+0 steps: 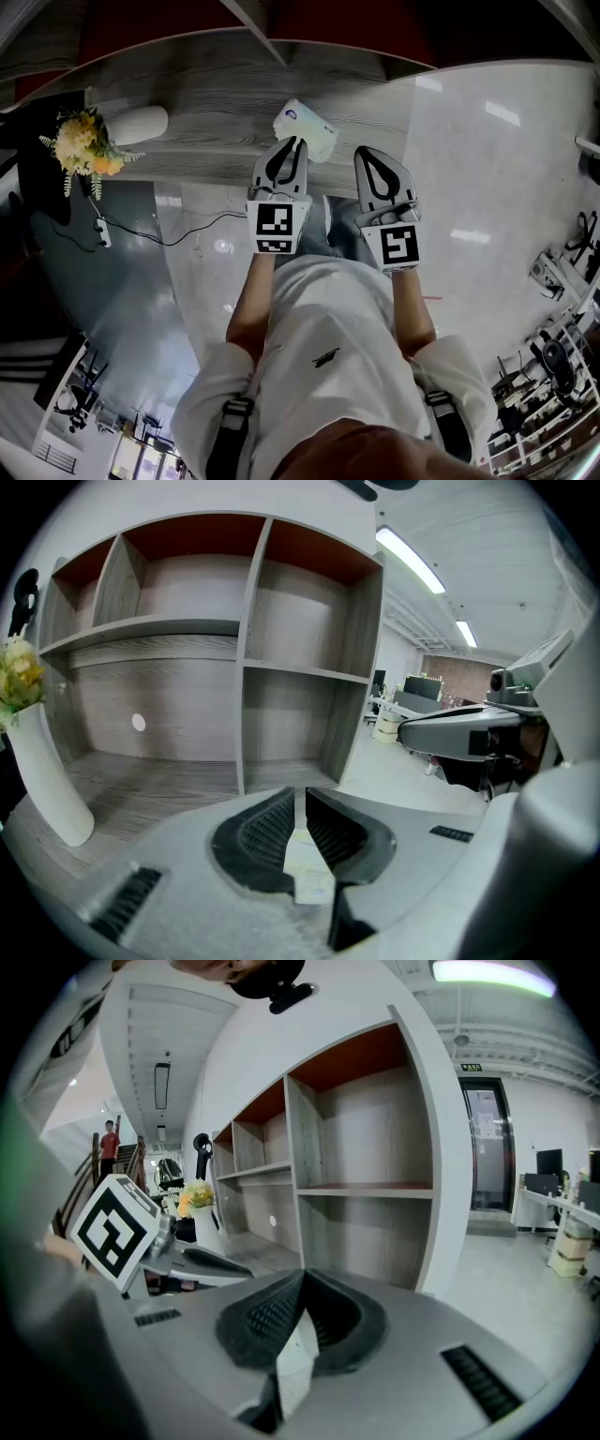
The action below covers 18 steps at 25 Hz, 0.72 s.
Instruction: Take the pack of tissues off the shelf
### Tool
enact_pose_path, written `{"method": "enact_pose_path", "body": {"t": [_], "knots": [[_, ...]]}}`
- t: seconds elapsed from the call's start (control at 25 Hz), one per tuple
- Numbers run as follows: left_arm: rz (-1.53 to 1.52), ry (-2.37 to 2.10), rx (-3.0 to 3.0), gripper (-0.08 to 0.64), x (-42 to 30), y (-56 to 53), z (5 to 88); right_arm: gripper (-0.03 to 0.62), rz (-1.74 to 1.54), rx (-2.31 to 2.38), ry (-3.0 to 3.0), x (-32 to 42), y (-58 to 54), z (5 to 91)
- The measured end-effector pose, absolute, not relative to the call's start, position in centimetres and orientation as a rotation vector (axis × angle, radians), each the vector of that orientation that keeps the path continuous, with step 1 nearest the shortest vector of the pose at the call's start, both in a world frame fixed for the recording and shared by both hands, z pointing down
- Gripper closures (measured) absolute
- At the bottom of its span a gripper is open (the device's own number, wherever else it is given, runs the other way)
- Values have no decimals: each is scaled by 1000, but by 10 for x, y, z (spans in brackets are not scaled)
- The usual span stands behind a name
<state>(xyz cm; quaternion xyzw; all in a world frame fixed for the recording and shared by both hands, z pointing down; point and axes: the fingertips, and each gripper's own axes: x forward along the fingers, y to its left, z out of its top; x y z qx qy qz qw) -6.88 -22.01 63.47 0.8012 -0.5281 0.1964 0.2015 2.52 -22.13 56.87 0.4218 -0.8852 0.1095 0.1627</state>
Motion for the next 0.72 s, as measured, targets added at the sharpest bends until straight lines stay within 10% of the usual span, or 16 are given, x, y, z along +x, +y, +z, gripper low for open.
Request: {"method": "enact_pose_path", "body": {"t": [0.72], "knots": [[549,-1470,2260,529,-77,-220,625,568,337,1199,-2495,18,-219,576]]}}
